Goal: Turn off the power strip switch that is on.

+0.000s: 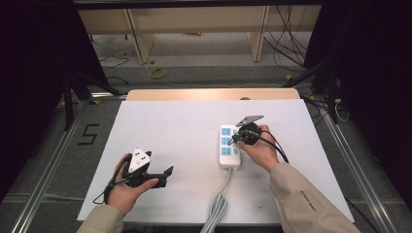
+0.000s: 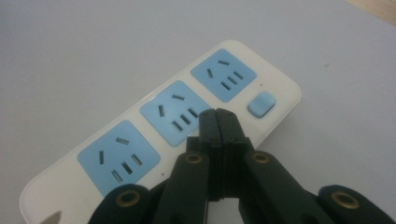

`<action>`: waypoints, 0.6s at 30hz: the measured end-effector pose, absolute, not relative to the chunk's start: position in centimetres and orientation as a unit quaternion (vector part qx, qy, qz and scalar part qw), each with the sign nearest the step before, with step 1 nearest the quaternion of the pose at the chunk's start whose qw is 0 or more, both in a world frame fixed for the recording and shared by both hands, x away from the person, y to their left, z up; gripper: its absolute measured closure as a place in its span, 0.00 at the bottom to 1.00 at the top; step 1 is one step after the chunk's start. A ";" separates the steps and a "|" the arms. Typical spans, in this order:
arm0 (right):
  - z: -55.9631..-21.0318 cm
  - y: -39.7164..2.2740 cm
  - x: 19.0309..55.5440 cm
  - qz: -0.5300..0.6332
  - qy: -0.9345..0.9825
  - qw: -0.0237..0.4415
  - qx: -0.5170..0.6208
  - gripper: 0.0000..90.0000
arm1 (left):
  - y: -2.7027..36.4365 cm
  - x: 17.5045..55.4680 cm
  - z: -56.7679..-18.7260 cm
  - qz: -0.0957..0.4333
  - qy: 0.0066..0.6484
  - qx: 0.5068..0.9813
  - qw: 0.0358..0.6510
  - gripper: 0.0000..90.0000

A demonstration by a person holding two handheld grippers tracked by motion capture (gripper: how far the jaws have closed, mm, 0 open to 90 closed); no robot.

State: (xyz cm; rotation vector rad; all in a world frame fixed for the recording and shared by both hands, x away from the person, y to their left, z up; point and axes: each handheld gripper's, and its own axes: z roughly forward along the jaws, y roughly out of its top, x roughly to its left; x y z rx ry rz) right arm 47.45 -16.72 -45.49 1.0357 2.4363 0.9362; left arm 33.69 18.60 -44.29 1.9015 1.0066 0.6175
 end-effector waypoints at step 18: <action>-45.6 -16.5 47.7 0.321 0.857 0.152 0.374 1.00 | 18.6 33.7 -44.3 0.248 0.404 0.765 0.436 0.09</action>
